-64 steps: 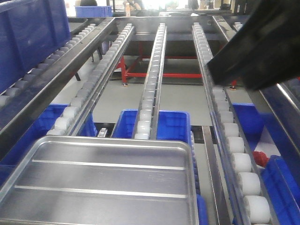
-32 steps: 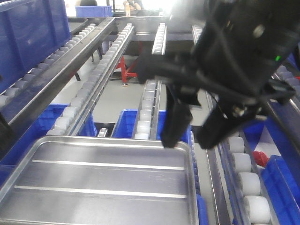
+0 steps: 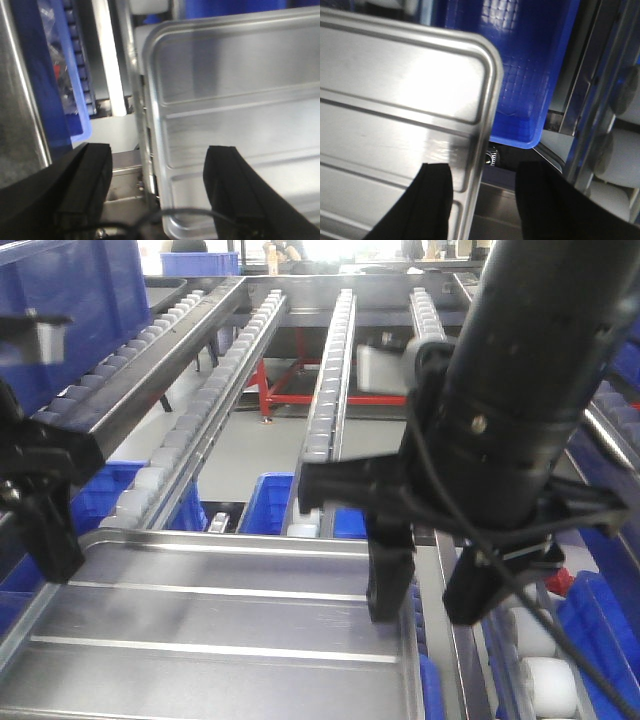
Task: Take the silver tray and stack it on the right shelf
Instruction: 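Lower both grippers onto opposite short edges of the silver tray and close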
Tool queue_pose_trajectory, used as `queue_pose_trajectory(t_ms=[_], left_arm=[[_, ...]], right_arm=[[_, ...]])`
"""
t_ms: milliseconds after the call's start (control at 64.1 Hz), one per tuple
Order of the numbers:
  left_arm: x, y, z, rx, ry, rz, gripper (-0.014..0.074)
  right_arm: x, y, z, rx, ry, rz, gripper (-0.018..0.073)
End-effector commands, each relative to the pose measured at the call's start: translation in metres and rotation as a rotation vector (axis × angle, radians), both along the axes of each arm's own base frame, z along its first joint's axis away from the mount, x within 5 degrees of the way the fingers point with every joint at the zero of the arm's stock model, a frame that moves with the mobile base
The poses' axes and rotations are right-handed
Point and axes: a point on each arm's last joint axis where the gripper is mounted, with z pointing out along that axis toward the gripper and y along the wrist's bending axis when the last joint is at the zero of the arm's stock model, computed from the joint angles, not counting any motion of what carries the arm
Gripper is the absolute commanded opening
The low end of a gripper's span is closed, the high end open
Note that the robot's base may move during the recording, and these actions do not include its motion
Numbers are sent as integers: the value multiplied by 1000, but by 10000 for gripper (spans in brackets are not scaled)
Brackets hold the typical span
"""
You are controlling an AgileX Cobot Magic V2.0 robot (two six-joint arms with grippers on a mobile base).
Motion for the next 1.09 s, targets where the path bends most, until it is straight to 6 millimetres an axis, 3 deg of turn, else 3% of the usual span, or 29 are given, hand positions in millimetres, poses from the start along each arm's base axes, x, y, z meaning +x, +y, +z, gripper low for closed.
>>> queue_pose_trajectory(t_ms=[0,250,687,796,999,1077], left_arm=[[6,-4,11,-25,-61,10,317],[12,-7,0,-26,-49,27,317],[15,-9,-9,-20,-26,35,308],[15,-9,-9,-20,-26,35,222],[15,-10,-9,-21,-28,35,-64],[15,-10,-9,-23,-27,38,-99]], right_arm=[[5,5,13,41,-61,8,413],[8,7,1,22,-39,9,413],[9,8,0,28,-46,9,412],[9,8,0,26,-45,9,333],[9,8,-1,21,-39,9,65],[8,7,-1,13,-30,9,62]])
